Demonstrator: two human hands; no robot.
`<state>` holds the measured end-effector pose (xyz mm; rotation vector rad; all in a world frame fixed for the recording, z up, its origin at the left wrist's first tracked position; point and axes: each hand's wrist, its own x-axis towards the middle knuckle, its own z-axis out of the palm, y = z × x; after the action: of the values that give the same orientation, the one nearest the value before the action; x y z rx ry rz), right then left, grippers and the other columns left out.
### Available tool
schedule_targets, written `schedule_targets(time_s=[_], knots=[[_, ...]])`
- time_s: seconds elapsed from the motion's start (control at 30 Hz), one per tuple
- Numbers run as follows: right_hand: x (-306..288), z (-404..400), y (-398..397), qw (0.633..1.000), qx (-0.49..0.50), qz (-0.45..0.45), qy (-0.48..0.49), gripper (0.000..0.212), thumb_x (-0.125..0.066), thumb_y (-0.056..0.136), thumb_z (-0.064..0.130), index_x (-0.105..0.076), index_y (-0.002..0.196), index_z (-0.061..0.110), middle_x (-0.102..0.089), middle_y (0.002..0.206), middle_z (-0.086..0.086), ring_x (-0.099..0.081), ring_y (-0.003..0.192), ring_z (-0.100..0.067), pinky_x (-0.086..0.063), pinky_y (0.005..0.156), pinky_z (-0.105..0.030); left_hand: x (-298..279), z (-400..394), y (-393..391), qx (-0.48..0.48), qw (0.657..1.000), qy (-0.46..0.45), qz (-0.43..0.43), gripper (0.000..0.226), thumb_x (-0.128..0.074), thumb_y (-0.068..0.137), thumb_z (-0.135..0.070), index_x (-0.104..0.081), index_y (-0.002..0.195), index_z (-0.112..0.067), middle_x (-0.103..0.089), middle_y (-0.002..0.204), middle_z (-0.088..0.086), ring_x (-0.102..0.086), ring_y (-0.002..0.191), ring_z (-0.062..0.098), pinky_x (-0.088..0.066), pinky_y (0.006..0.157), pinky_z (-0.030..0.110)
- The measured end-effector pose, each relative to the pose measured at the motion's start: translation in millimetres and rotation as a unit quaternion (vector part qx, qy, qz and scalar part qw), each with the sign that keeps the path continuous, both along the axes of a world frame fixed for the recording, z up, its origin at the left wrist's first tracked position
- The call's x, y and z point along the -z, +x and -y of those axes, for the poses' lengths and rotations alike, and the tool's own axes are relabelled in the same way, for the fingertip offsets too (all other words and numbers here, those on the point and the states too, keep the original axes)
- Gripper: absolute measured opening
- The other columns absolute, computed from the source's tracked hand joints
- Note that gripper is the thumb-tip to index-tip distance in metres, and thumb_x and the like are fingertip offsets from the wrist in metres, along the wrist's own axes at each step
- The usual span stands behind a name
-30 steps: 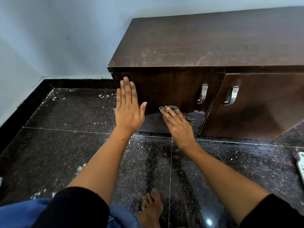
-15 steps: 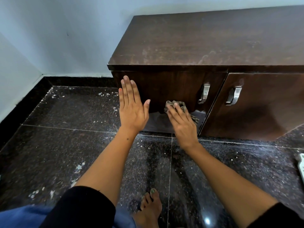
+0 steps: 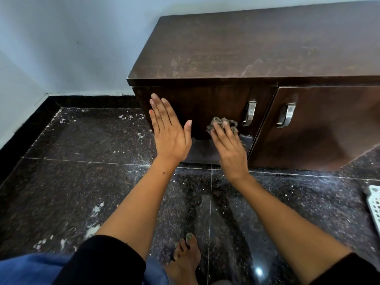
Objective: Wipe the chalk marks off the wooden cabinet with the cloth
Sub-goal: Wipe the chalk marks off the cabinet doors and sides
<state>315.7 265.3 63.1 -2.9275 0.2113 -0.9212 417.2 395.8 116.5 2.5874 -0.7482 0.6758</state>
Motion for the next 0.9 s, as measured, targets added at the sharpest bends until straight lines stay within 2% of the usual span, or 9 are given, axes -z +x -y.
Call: schedule_targets(time_s=[0.23, 0.33, 0.4, 0.47, 0.53, 0.6, 0.7, 0.77, 0.9], knots=[[10, 7, -8, 0.997, -0.028, -0.067, -0.024, 0.078, -0.071, 0.059, -0.021, -0.052, 0.131, 0.0, -0.044, 0.144, -0.01, -0.036, 0.135, -0.031, -0.027, 0.109, -0.049, -1, 5, -5, 0.011, 1.0, 0.01, -0.001, 0.076, -0.028, 0.098, -0.041, -0.007, 0.14, 0.018, -0.004, 0.147, 0.041, -0.003, 0.141, 0.048, 0.001, 0.117, 0.047], [25, 7, -25, 0.989, 0.048, -0.042, 0.131, 0.078, -0.058, 0.064, -0.028, -0.046, 0.136, 0.001, -0.035, 0.149, -0.009, -0.022, 0.14, -0.031, -0.032, 0.11, -0.052, 0, 3, -6, 0.021, 0.999, 0.042, 0.014, 0.074, -0.025, 0.097, -0.042, -0.007, 0.142, 0.015, -0.006, 0.148, 0.039, -0.005, 0.141, 0.046, -0.001, 0.118, 0.047], [29, -3, -29, 0.957, 0.11, 0.008, 0.268, 0.072, -0.048, 0.075, -0.026, -0.039, 0.14, 0.003, -0.02, 0.154, -0.001, -0.011, 0.144, -0.023, -0.027, 0.115, -0.036, 2, 1, -5, 0.027, 0.997, 0.067, 0.03, 0.073, -0.024, 0.098, -0.042, -0.007, 0.143, 0.012, -0.007, 0.149, 0.037, -0.005, 0.142, 0.044, -0.002, 0.118, 0.047], [23, -21, -23, 0.898, 0.173, 0.058, 0.4, 0.068, -0.043, 0.081, -0.022, -0.035, 0.143, 0.004, -0.01, 0.156, 0.003, -0.007, 0.145, -0.018, -0.011, 0.109, -0.003, 4, -2, -3, 0.028, 0.995, 0.084, 0.041, 0.072, -0.023, 0.098, -0.042, -0.005, 0.144, 0.01, -0.007, 0.151, 0.035, -0.005, 0.143, 0.042, -0.003, 0.118, 0.046], [9, -36, -8, 0.812, 0.227, 0.096, 0.529, 0.063, -0.043, 0.085, -0.016, -0.034, 0.143, 0.006, -0.01, 0.158, 0.002, -0.016, 0.144, -0.018, -0.003, 0.093, 0.01, 5, -5, -1, 0.024, 0.993, 0.101, 0.05, 0.071, -0.021, 0.098, -0.042, -0.002, 0.144, 0.008, -0.007, 0.151, 0.033, -0.003, 0.143, 0.039, -0.003, 0.119, 0.045], [-8, -45, 10, 0.731, 0.257, 0.122, 0.62, 0.059, -0.045, 0.09, -0.007, -0.033, 0.145, 0.01, -0.011, 0.158, 0.002, -0.02, 0.143, -0.017, -0.004, 0.094, 0.002, 5, -7, 2, 0.023, 0.991, 0.114, 0.06, 0.07, -0.021, 0.098, -0.042, -0.002, 0.145, 0.007, -0.007, 0.152, 0.032, -0.003, 0.144, 0.038, -0.003, 0.119, 0.045], [-33, -52, 30, 0.661, 0.243, 0.19, 0.684, 0.056, -0.046, 0.093, 0.0, -0.032, 0.145, 0.011, -0.016, 0.157, 0.001, -0.02, 0.142, -0.016, -0.016, 0.109, -0.017, 5, -11, 4, 0.027, 0.989, 0.125, 0.073, 0.069, -0.02, 0.098, -0.042, -0.001, 0.145, 0.006, -0.007, 0.152, 0.031, -0.001, 0.144, 0.035, -0.002, 0.119, 0.044], [-43, -49, 38, 0.604, 0.275, 0.234, 0.71, 0.055, -0.045, 0.092, -0.002, -0.035, 0.144, 0.01, -0.023, 0.154, -0.003, -0.031, 0.138, -0.019, -0.023, 0.106, -0.018, 4, -13, 5, 0.03, 0.988, 0.127, 0.083, 0.069, -0.019, 0.098, -0.042, -0.005, 0.145, 0.006, -0.008, 0.152, 0.03, 0.0, 0.143, 0.034, -0.001, 0.118, 0.043], [-36, -12, 34, 0.438, 0.387, 0.227, 0.779, 0.05, -0.041, 0.092, -0.002, -0.041, 0.141, 0.008, -0.047, 0.139, -0.013, -0.053, 0.119, -0.029, -0.043, 0.1, -0.028, 4, -17, 7, 0.034, 0.984, 0.144, 0.102, 0.068, -0.016, 0.098, -0.043, -0.004, 0.146, 0.005, 0.004, 0.152, 0.023, 0.003, 0.143, 0.031, -0.002, 0.119, 0.043]])
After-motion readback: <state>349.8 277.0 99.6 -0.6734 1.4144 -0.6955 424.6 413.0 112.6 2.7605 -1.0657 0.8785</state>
